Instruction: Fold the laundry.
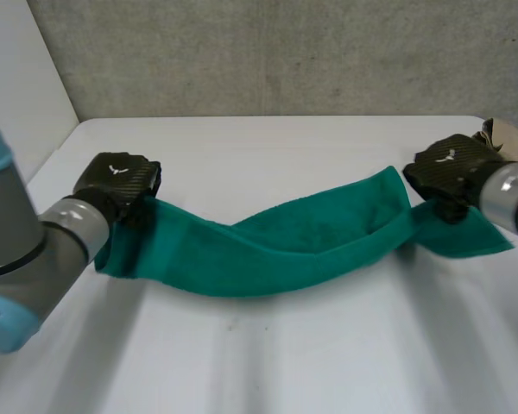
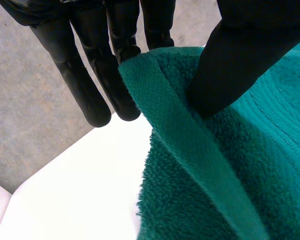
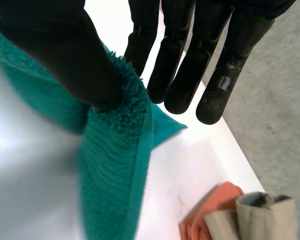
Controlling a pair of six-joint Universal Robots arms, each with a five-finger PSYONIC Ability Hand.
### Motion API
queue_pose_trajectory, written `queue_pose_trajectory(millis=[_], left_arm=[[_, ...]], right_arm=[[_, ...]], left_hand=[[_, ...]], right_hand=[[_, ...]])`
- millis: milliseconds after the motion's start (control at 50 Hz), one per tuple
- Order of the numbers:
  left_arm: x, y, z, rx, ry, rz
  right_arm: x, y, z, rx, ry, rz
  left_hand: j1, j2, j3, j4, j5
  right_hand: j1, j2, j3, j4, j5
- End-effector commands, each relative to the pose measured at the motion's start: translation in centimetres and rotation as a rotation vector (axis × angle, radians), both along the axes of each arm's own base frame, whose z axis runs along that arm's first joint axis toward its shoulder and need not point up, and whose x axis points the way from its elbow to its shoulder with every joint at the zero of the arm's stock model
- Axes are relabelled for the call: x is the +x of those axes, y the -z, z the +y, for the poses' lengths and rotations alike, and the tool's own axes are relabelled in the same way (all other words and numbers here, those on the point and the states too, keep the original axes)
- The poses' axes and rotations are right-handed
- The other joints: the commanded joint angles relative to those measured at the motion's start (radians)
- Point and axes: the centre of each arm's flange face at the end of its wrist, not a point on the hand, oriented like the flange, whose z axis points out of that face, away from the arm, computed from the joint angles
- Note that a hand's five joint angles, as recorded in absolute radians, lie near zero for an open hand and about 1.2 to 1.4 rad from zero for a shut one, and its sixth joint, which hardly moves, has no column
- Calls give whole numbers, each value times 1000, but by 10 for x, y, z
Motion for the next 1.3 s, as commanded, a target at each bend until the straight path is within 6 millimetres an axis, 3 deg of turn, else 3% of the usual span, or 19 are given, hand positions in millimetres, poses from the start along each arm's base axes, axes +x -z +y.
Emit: queue_pose_trajectory(millis=[20,60,140,160,180,220,320,360,400,480,520,620,660,740,820,960,1140,1180,1300], left_arm=[[-24,12,-63,-133,-1,47],[-31,0,-77,-203,2,73],[-42,-44,-103,-414,1,168],[-44,-53,-105,-460,3,187],[-46,-72,-109,-549,5,223],[-46,-84,-112,-616,3,262],[-47,-104,-105,-687,16,347],[-37,-105,-98,-664,6,359],[-33,-99,-93,-634,2,358],[-24,-60,-84,-516,-8,309],[-18,-33,-78,-440,-20,275],[-9,22,-66,-282,-41,212],[-7,58,-59,-185,-44,150],[0,86,-46,-91,-41,22],[9,88,-35,-42,-36,-100],[16,52,-23,-44,-32,-135],[14,27,-35,-94,-47,-36],[13,25,-38,-90,-44,-20],[7,51,-37,29,-15,-3]], right_arm=[[46,9,-48,-115,5,-132],[54,-3,-61,-195,7,-186],[63,-50,-91,-449,32,-345],[66,-72,-95,-553,34,-399],[67,-82,-97,-603,37,-421],[66,-109,-97,-710,39,-471],[66,-128,-73,-711,13,-481],[66,-119,-65,-656,11,-461],[65,-95,-51,-543,-2,-407],[58,-54,-21,-344,-33,-318],[54,-33,-8,-257,-48,-274],[43,39,27,-7,-86,-151],[42,55,33,39,-90,-135],[39,92,36,122,-79,-107],[37,102,42,154,-80,-100],[34,104,50,171,-80,-100],[28,98,61,162,-103,-125],[26,94,62,152,-99,-130],[24,95,61,141,-92,-134]], left_hand=[[254,199,203,197,276],[254,199,203,197,276],[254,199,203,197,276],[254,199,203,197,276],[254,199,203,197,276],[254,199,203,197,276],[254,199,203,197,276],[254,199,203,197,276],[254,199,203,197,276],[242,188,191,186,264],[105,50,54,48,127],[-95,-150,-146,-152,-73],[-224,-279,-275,-281,-202],[-380,-434,-431,-436,-358],[-477,-532,-528,-534,-455],[-606,-661,-657,-663,-584],[-574,-629,-625,-631,-552],[-565,-620,-616,-622,-543],[-533,-587,-584,-590,-511]], right_hand=[[425,222,216,210,238],[425,222,216,210,238],[425,222,216,210,238],[425,222,216,210,238],[425,222,216,210,238],[425,222,216,210,238],[425,222,216,210,238],[425,222,216,210,238],[425,222,216,210,238],[425,222,216,210,238],[425,222,216,210,238],[425,222,216,210,238],[425,222,216,210,238],[425,222,216,210,238],[425,222,216,210,238],[425,222,216,210,238],[425,222,216,210,238],[425,222,216,210,238],[425,222,216,210,238]])
